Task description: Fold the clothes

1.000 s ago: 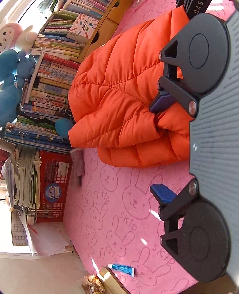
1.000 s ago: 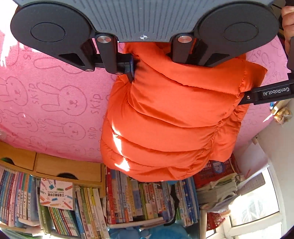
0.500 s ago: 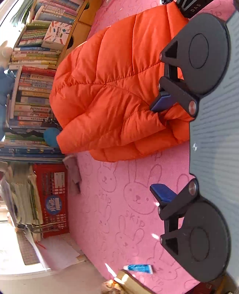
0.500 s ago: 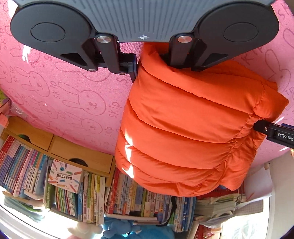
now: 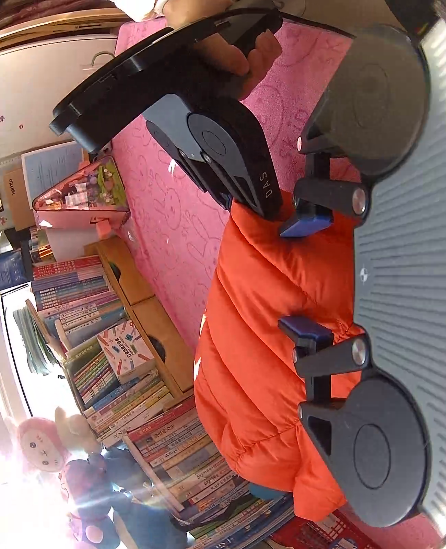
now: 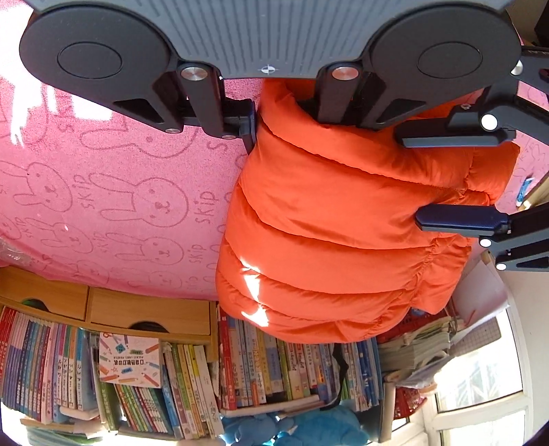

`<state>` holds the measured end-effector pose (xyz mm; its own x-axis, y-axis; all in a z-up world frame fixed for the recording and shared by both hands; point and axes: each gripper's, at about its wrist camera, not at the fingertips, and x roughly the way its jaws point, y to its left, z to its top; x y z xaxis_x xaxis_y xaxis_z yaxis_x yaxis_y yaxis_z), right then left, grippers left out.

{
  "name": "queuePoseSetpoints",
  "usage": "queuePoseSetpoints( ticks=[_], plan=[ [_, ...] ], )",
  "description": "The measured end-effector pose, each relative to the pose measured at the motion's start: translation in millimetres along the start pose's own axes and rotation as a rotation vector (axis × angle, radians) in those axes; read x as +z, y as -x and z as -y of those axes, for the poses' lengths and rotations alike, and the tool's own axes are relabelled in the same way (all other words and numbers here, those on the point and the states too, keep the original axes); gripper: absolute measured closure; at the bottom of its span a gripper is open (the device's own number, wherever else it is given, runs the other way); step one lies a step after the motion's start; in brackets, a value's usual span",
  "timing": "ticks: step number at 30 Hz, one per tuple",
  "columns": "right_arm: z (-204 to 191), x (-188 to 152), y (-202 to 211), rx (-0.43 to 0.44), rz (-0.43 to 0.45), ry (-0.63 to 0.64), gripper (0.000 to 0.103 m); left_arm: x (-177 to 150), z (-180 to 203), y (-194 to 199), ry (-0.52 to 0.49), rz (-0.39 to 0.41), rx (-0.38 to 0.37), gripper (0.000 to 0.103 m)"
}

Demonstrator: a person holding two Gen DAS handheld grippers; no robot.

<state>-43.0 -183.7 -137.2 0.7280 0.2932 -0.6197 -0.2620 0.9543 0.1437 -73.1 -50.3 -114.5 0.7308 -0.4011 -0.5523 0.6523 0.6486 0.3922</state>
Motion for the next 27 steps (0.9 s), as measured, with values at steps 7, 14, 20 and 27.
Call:
queuePoseSetpoints(
  ticks=[7,14,20,27],
  plan=[
    [4,-2,-1,-0.010,-0.003,-0.084,0.087,-7,17,10,-0.125,0.004,0.003,0.058],
    [0,-2,0,-0.028,-0.002,-0.064,0.087,-8,25,-14,-0.214,-0.037,0.152,0.061],
    [-9,-9,-2,-0.122,-0.007,0.008,0.086,-24,7,-6,-0.023,-0.192,0.181,0.069],
    [-9,-12,-4,-0.129,-0.033,0.031,0.084,-47,-13,12,0.198,-0.328,0.231,0.070]
  ],
)
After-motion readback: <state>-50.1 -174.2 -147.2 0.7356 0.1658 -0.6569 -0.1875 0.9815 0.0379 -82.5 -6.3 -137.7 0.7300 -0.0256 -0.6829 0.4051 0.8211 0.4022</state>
